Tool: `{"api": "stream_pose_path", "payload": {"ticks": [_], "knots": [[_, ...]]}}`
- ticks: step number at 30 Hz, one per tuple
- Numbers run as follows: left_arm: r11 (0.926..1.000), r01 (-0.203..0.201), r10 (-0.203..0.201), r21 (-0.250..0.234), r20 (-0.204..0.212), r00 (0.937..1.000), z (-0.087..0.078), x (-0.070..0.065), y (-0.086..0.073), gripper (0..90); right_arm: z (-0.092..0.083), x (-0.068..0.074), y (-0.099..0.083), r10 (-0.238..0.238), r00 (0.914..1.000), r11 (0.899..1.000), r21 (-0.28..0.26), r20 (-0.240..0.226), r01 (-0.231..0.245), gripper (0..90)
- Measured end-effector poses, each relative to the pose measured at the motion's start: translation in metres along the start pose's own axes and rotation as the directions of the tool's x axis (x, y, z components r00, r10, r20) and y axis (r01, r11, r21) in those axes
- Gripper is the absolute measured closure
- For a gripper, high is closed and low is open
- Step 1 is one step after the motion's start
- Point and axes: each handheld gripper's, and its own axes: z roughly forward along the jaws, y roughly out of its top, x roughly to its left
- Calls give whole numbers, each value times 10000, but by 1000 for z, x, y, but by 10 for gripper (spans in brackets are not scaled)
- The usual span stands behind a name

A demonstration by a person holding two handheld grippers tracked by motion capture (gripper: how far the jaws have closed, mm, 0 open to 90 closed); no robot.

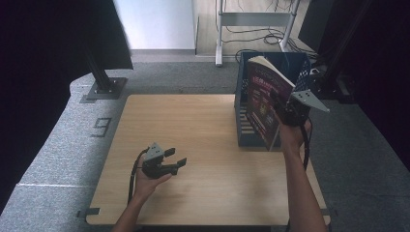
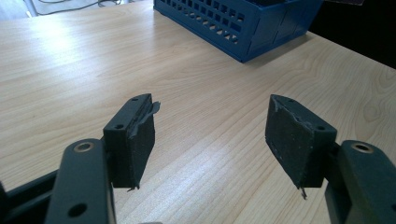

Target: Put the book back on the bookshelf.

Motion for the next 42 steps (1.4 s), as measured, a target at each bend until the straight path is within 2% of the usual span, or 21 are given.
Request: {"api": "stream_pose_path", "payload": {"ticks": [19,29,34,40,42], "knots": [[10000,1,-1,-2,-7,10000,0,0,0,335,21,-2,1,70,9994,9999,-83,352,-67,816],[10000,42,-42,21,6,10000,0,0,-1,336,41,-2,-6,146,9980,9999,75,616,-151,816],[10000,62,-62,23,0,10000,0,1,-1,336,48,-5,-6,296,9973,9996,29,669,-298,816],[9999,88,-88,56,-23,10000,1,1,-2,337,57,-6,-6,218,9970,9998,13,739,-219,815],[9999,139,-139,71,-40,9999,2,1,-2,337,59,-10,-7,363,9965,9993,-92,747,-358,816]]}}
